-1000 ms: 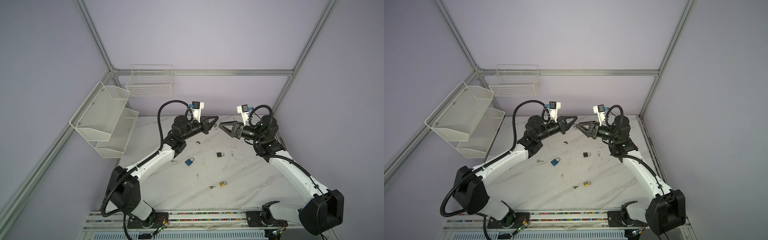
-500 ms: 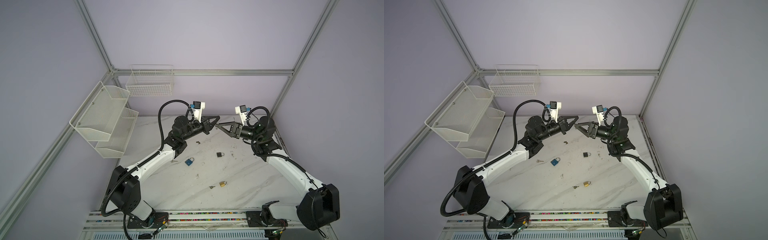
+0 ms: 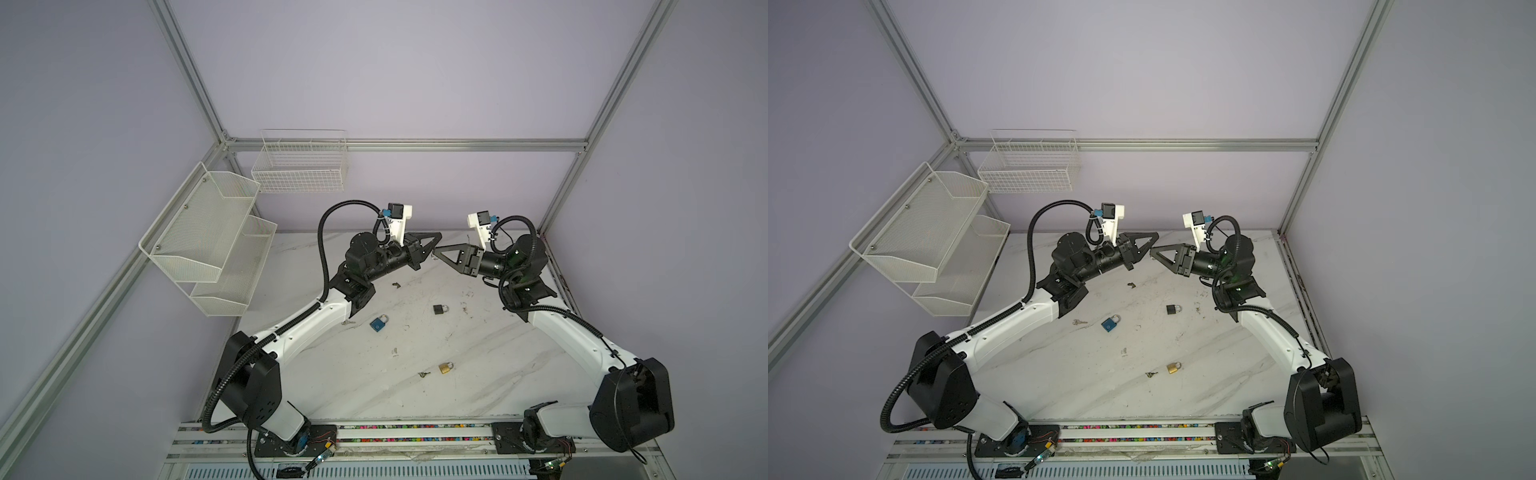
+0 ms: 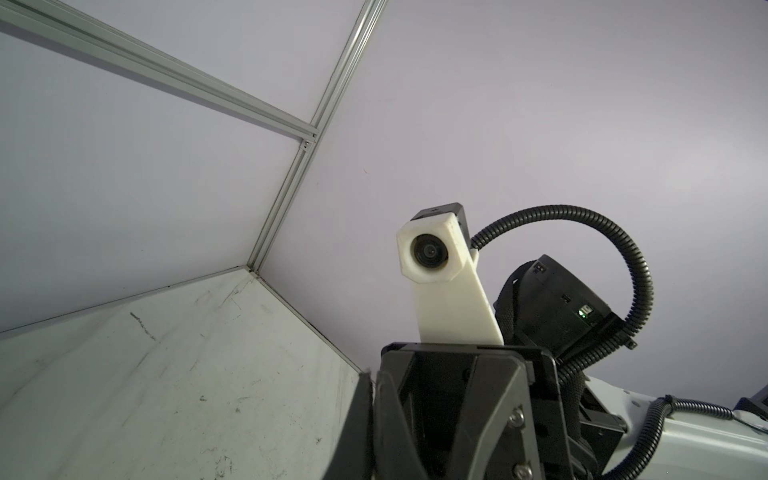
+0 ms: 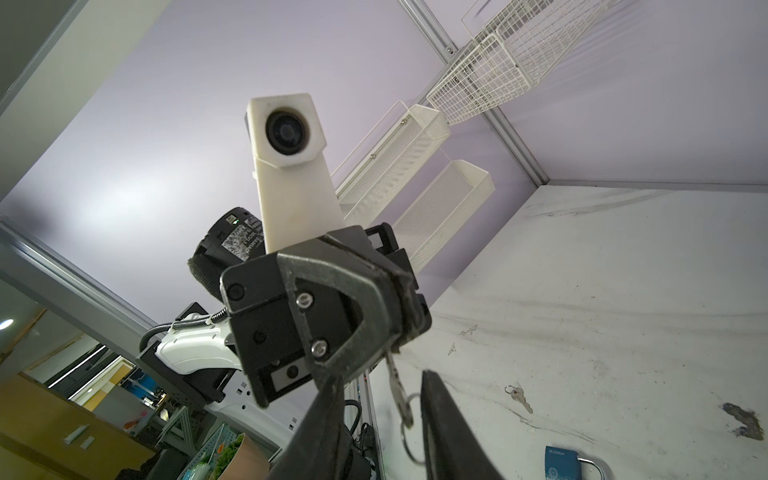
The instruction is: Unlock with the key
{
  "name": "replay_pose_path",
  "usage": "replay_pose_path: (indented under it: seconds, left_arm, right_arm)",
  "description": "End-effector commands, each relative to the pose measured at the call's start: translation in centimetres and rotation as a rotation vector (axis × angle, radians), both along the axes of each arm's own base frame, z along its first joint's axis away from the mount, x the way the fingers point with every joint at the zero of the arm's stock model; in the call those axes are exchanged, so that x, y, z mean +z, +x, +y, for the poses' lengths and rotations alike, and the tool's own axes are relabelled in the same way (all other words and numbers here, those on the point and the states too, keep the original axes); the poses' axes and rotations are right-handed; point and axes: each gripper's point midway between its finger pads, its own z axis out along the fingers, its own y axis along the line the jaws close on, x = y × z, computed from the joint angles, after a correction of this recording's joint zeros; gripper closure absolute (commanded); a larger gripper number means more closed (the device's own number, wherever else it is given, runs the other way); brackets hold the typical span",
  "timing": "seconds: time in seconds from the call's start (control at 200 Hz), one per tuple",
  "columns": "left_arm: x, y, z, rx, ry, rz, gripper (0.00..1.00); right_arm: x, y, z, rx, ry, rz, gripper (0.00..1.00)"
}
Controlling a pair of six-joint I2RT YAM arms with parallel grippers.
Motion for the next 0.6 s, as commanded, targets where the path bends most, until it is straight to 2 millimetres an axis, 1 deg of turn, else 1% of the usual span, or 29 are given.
replay_pose_path:
  seconds: [0.0,0.17,0.33,0.445,0.595]
  left_arm:
    - [2.34,-0.71,0.21,-0.006,-0.043,-0.071,1.0]
    - [2.64,-0.71,0.22,-0.006,-0.049,-0.077,1.0]
    - [2.59,-0.73,0.02,-0.014,-0.048,-0.075,1.0]
    - [2.51,-0.71,-0.23,-0.02,-0.048,-0.073,1.0]
    - [2.67,-0.85,-0.34,-0.025,-0.05,-0.077,1.0]
  right_arm:
    - [0.07,-0.37,-0.16,0.012,0.012,-0.023,0.69]
    - [-0.47,-0.08,-0.12,0.008,0.008,-0.012,0.69]
    - [-0.01,-0.13,-0.11,0.007,0.01,-0.03,0.71]
    - [-0.01,0.06,-0.06,0.006,0.011,-0.028,0.71]
    - [0.16,0.18,-0.1,-0.001,0.013,-0.03,0.74]
